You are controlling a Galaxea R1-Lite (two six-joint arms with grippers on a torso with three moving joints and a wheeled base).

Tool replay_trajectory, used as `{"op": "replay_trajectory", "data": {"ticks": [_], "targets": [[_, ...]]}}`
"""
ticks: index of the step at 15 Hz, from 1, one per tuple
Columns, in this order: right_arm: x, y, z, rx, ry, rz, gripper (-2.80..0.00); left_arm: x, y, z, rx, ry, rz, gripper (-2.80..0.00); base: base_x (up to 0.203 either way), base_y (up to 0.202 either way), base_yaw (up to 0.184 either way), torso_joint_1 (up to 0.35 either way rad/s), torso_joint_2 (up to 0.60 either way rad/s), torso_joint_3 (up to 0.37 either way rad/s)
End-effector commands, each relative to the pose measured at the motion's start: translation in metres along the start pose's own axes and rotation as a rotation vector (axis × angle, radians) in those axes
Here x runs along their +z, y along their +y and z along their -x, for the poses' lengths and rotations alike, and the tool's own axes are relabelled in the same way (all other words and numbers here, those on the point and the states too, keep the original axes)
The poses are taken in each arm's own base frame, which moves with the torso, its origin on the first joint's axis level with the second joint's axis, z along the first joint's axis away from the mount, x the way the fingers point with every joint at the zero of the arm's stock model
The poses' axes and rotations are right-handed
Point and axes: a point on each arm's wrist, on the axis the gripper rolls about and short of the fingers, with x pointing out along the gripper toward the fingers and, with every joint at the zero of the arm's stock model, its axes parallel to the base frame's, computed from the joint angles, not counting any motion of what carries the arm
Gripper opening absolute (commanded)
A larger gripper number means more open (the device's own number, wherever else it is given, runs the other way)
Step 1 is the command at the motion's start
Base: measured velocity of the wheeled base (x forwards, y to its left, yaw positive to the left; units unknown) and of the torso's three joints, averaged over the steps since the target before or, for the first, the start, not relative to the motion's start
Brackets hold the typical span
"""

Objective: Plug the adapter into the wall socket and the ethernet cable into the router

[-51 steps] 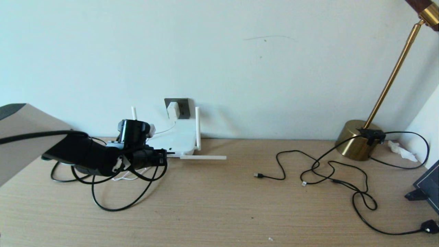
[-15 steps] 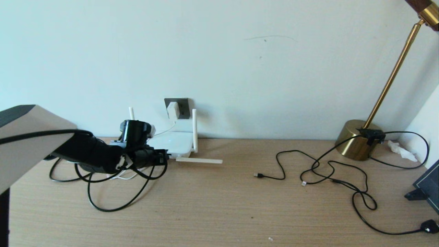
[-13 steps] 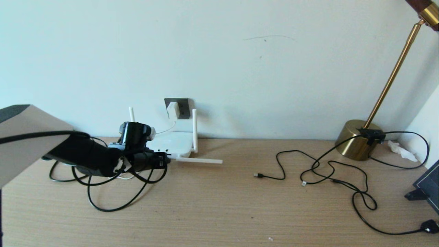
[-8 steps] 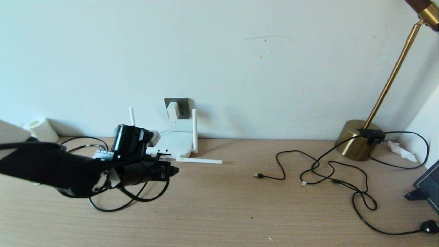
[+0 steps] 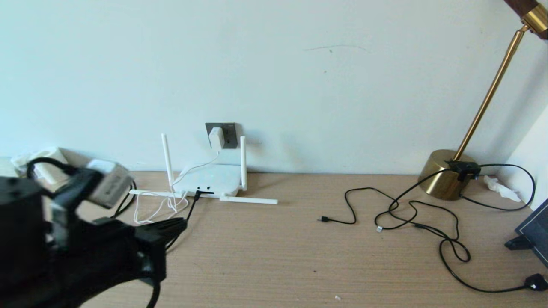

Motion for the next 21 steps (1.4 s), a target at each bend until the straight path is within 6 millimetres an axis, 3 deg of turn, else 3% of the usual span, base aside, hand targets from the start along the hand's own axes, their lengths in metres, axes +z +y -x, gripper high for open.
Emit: {"op": "replay_trajectory", "data": {"ticks": [1,3,5,6,8,10,15,21], "targets": [[-0.001,0.0,0.0,-0.001,-0.005,-0.001,-2.8,0.007,0.017,0.062,0.019,-0.217,0.056,-2.8,0.0,0.0,0.0,0.0,0.0,0.0],[-0.001,0.0,0.001,0.0,-0.011,0.0,-2.8,-0.017,0.04,0.105,0.247,-0.329,0.099,-2.8,0.0,0.0,0.0,0.0,0.0,0.0],[-0.001,0.0,0.001,0.0,-0.009,0.001,-2.8,-0.067,0.047,0.146,0.451,-0.414,0.1,-2.8,0.0,0.0,0.0,0.0,0.0,0.0],[-0.001,0.0,0.001,0.0,-0.011,0.001,-2.8,-0.093,0.044,0.156,0.469,-0.427,0.061,-2.8,0.0,0.0,0.0,0.0,0.0,0.0],[-0.001,0.0,0.001,0.008,-0.01,0.021,-2.8,-0.139,0.036,0.16,0.386,-0.379,-0.045,-2.8,0.0,0.0,0.0,0.0,0.0,0.0],[-0.002,0.0,0.001,0.018,-0.008,0.071,-2.8,-0.171,0.032,0.145,0.301,-0.276,-0.152,-2.8,0.0,0.0,0.0,0.0,0.0,0.0],[-0.002,0.0,0.0,0.019,-0.006,0.096,-2.8,-0.177,0.034,0.141,0.338,-0.273,0.025,-2.8,0.0,0.0,0.0,0.0,0.0,0.0],[-0.001,0.0,0.001,0.017,-0.01,0.039,-2.8,-0.177,0.034,0.141,0.338,-0.274,0.026,-2.8,0.0,0.0,0.0,0.0,0.0,0.0]]}}
